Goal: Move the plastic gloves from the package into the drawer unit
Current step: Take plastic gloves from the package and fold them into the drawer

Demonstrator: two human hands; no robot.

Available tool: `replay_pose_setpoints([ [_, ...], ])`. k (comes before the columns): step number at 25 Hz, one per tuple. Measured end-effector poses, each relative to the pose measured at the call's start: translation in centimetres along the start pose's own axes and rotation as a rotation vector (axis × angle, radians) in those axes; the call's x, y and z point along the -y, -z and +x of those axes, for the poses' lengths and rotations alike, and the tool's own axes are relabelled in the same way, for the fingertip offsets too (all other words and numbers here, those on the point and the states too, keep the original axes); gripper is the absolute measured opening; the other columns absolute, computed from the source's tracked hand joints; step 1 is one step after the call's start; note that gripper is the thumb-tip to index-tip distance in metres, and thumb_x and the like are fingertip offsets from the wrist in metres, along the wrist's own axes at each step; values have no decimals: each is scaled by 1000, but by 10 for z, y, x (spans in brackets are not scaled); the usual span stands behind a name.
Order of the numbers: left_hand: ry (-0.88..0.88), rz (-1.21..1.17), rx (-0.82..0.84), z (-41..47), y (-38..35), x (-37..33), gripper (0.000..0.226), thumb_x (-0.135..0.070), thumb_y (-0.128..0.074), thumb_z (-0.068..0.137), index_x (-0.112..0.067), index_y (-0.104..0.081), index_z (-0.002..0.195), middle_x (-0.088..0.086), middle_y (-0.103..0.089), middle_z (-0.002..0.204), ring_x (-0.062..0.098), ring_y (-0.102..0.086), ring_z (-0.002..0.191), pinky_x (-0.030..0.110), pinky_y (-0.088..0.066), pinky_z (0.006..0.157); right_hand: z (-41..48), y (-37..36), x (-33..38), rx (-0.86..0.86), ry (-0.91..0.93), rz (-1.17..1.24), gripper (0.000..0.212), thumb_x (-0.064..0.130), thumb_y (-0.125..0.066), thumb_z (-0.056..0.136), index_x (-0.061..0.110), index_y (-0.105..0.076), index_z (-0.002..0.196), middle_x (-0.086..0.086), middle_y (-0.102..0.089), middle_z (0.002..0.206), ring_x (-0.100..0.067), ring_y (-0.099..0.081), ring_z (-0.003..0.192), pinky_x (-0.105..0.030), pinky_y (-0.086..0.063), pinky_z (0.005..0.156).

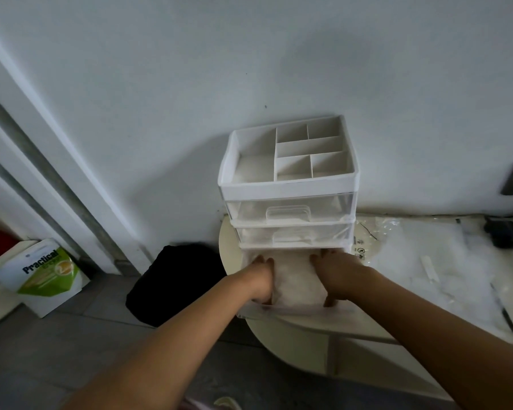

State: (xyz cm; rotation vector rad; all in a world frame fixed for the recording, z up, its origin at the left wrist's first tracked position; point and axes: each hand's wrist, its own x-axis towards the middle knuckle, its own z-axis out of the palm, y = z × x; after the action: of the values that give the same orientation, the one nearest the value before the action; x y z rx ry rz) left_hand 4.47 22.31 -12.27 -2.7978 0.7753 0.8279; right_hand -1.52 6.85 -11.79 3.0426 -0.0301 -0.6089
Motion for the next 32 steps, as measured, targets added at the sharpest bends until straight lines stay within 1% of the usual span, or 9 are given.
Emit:
replay_pose_setpoints([
  [5, -1, 39, -29, -3, 1, -2, 75, -19, -55, 93, -1, -7, 149, 21, -15, 152, 31, -33, 135, 33, -35, 109, -28, 10, -16, -119, 184, 79, 63, 23, -72, 81, 13, -43, 137, -6, -45, 139, -22, -44, 127, -35, -40, 103],
  [8, -13, 33, -74, -13, 4, -4, 60, -18, -62, 88, -3, -34, 139, 17, -40, 140, 28, -48, 122, 32, -43, 99, -53, 26, -48, -323, 196, 360, 40, 34, -65, 86, 23, -58, 124, 4, -61, 123, -11, -57, 109, -27, -45, 96],
  [12, 19, -117, -313, -34, 22, -29, 11, -15, -62, 86, -4, -63, 88, 11, -63, 93, 26, -62, 91, 28, -45, 68, -78, 20, -128, -408, -108, 349, 17, 32, -64, 87, 20, -66, 98, 3, -66, 98, -10, -59, 84, -24, -48, 78],
  [14, -59, -171, -483, -44, 30, -56, 36, -22, -58, 89, -9, -46, 57, 3, -49, 60, 20, -53, 62, 26, -34, 54, -89, 3, -169, -347, -260, 283, 7, 27, -65, 86, 21, -63, 86, 1, -66, 95, -9, -56, 79, -20, -43, 72],
  [17, -268, -367, -561, -53, 32, -106, 50, -32, -57, 93, -13, -37, 51, -1, -37, 47, 14, -35, 44, 26, -30, 49, -99, -30, -211, -275, -471, 189, 11, 19, -53, 93, 16, -64, 92, -3, -66, 103, -13, -59, 85, -21, -45, 74],
  [20, -388, -476, -561, -45, 26, -152, 41, -34, -57, 93, -9, -51, 61, 6, -52, 60, 19, -48, 56, 27, -36, 56, -108, -60, -227, -197, -515, 95, 25, 15, -43, 95, 18, -59, 114, -1, -58, 120, -16, -57, 110, -23, -45, 90],
  [23, -403, -542, -504, -25, 15, -186, 26, -33, -59, 91, -8, -64, 96, 6, -63, 107, 18, -58, 101, 23, -40, 81, -117, -76, -226, -172, -438, 134, 37, 9, -40, 94, 20, -54, 127, -2, -50, 131, -16, -50, 119, -21, -39, 98],
  [29, -290, -301, -320, 16, -28, -217, 71, -43, -50, 94, -7, -23, 148, 14, -13, 158, 30, -8, 147, 39, -10, 118, -130, -82, -214, -226, -240, 401, 55, 12, -42, 98, 13, -19, 149, -5, -22, 155, -17, -28, 140, -18, -17, 110],
  [32, -271, -270, -319, 20, -42, -220, 78, -54, -38, 95, -9, -8, 152, 13, 2, 160, 30, 6, 147, 42, 3, 118, -125, -80, -206, -386, -327, 823, 63, 29, -60, 91, 14, -32, 145, -9, -46, 141, -22, -51, 121, -25, -39, 95],
])
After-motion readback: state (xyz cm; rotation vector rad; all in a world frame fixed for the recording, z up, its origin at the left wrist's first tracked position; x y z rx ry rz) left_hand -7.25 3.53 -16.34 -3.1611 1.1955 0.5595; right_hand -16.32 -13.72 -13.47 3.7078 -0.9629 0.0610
